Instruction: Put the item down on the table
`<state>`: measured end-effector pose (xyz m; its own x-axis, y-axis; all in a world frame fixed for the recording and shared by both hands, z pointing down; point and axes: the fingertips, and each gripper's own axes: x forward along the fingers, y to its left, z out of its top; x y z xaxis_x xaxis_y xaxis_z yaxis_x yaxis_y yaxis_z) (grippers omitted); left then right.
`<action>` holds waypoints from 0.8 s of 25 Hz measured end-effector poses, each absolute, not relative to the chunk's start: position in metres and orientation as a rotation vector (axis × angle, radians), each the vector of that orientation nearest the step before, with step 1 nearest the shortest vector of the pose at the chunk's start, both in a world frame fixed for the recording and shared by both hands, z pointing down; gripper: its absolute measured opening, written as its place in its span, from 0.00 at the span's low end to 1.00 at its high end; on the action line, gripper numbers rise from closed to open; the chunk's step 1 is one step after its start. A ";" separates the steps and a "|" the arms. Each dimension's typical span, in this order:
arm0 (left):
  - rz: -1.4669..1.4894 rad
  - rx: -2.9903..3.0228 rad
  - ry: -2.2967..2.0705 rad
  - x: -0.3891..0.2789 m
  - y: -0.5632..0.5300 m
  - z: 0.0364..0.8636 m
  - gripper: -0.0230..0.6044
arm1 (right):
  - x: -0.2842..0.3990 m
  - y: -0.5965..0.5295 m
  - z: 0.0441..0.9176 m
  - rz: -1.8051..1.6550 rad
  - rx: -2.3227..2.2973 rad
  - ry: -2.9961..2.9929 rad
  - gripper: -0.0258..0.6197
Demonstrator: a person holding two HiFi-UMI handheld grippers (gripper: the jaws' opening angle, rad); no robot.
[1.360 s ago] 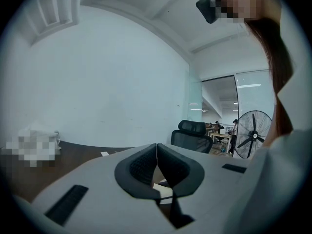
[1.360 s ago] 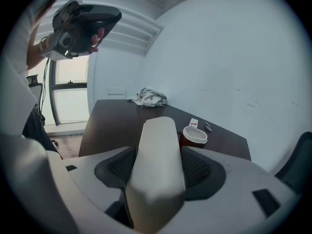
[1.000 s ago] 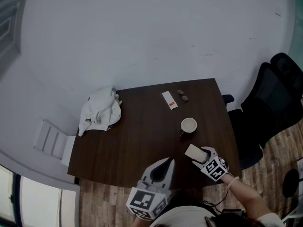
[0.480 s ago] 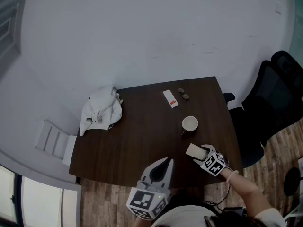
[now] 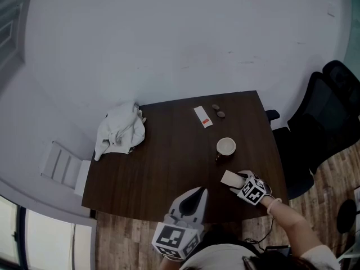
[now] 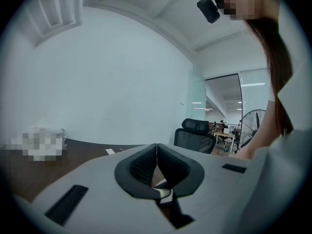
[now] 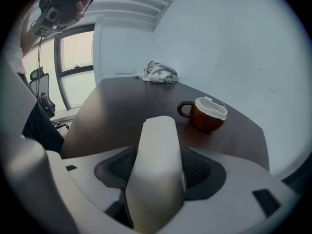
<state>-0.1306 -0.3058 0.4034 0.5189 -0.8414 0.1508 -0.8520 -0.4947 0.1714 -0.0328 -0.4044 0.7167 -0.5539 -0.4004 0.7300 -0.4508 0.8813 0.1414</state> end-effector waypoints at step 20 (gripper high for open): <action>0.059 2.536 -1.397 -0.125 -0.315 0.409 0.07 | -0.035 -0.411 0.731 0.166 0.594 -2.219 0.52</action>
<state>-0.1248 -0.3152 0.4094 0.5407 -0.8273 0.1524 -0.8372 -0.5116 0.1931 -0.0352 -0.4111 0.7305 -0.5574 -0.3612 0.7475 -0.4683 0.8803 0.0761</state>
